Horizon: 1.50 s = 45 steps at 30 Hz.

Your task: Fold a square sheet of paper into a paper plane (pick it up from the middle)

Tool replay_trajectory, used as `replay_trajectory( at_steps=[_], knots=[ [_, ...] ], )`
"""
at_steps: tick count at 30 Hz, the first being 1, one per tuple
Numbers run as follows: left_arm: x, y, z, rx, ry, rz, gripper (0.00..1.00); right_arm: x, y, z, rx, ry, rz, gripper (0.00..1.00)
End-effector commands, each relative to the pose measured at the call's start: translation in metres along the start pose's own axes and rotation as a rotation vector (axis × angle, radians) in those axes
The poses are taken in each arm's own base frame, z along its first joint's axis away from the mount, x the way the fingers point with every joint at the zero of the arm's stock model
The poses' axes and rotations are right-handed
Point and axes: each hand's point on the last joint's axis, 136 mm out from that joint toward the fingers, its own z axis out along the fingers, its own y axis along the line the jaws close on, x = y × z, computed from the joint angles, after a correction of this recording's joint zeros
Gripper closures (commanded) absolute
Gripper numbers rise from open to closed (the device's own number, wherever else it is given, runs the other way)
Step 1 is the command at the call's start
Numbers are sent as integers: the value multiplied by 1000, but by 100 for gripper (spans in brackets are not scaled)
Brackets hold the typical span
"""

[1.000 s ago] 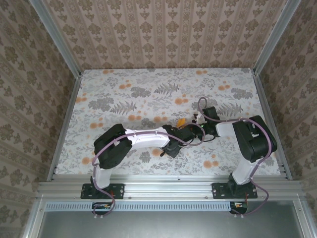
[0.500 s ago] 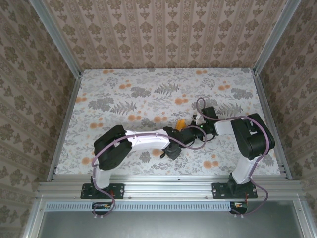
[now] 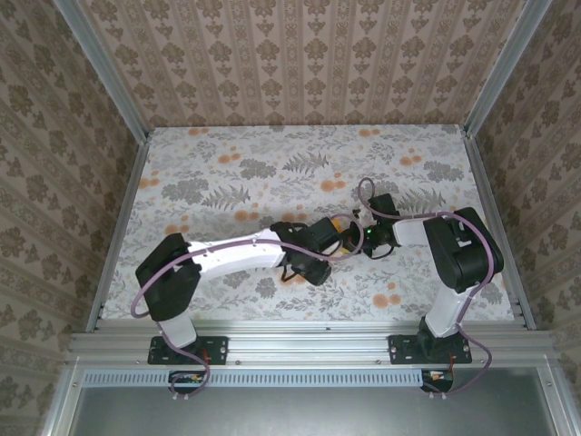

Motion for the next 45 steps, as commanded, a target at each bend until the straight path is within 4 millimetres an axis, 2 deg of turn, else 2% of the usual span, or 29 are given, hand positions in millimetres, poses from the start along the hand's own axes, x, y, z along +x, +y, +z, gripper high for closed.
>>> replay_trajectory(
  at_steps=[1,5,8,14,17,26,30,39,45],
  knots=[
    [-9,-2,-9,115,-48,-85,66,1,-35,4,139,-18,43,100],
    [-23,0,-5,197,-90,-157,72,2,-35,4,142,-16,41,100],
    [-29,-2,7,236,-92,-177,77,2,-35,4,138,-16,43,100],
    [-20,0,34,249,-39,-193,82,2,-34,4,136,-19,50,100],
    [-14,5,41,246,-22,-201,84,1,-35,4,132,-23,60,100],
    [-3,14,45,247,-9,-223,85,4,-42,6,142,-22,84,100],
    [-1,14,40,253,-16,-228,85,4,-44,6,147,-23,92,100],
    [-13,22,26,349,-96,-311,84,7,-49,6,172,-22,97,100],
    [-6,24,42,358,-65,-329,84,6,-48,5,171,-25,97,100]
  ],
)
